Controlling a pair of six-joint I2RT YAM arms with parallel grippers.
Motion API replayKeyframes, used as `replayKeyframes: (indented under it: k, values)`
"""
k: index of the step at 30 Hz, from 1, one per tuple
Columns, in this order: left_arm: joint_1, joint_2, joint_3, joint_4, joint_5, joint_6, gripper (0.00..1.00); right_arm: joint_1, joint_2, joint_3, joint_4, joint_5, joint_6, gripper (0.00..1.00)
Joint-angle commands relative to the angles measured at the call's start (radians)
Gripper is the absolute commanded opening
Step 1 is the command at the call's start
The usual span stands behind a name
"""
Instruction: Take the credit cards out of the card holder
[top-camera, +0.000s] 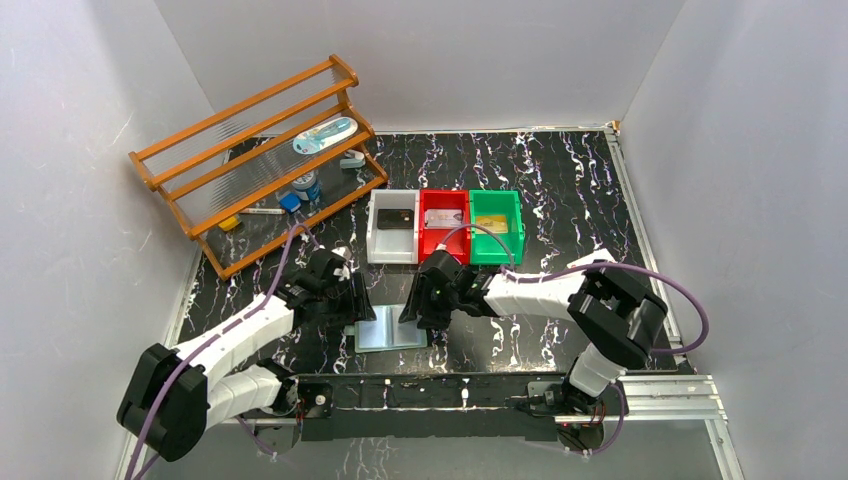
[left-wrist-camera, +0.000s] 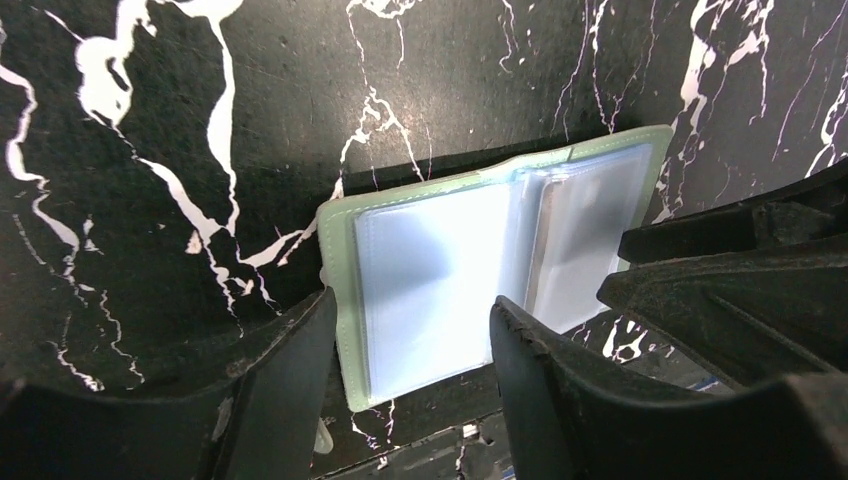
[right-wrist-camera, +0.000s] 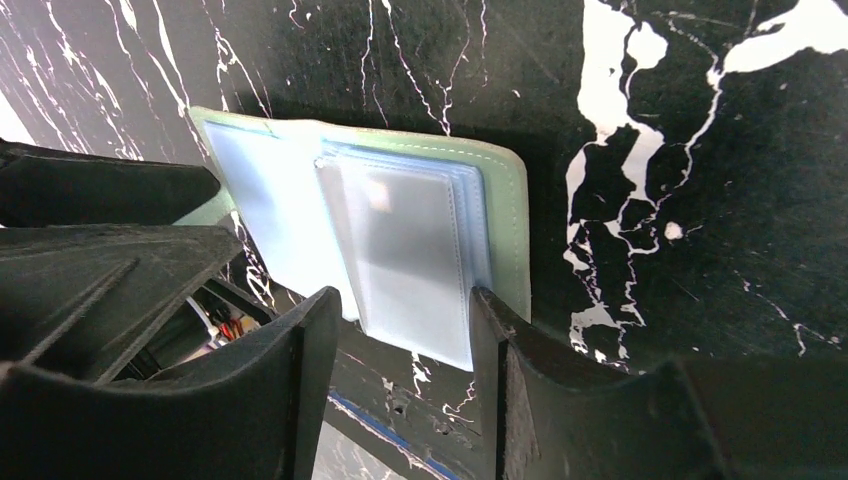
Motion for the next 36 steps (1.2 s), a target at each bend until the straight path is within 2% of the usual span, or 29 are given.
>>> replayKeyframes:
  k: [1, 7, 15, 25, 36]
  values:
    - [0.005, 0.014, -0.024, 0.015, 0.087, -0.008, 0.52, 0.008, 0.023, 0.029, -0.017, -0.01, 0.008, 0.58]
    - [0.002, 0.034, -0.035, 0.037, 0.134, -0.006, 0.35, 0.007, -0.005, 0.006, 0.044, -0.029, 0.014, 0.52]
    - [0.004, 0.02, -0.041, 0.05, 0.136, -0.006, 0.33, 0.007, -0.044, -0.034, 0.16, -0.076, 0.019, 0.44]
    - [0.003, 0.01, -0.057, 0.066, 0.133, -0.017, 0.31, 0.008, -0.039, -0.021, 0.206, -0.128, -0.012, 0.45]
    - [0.003, -0.079, -0.059, 0.043, 0.052, -0.082, 0.28, 0.034, 0.114, 0.128, 0.268, -0.269, -0.043, 0.51]
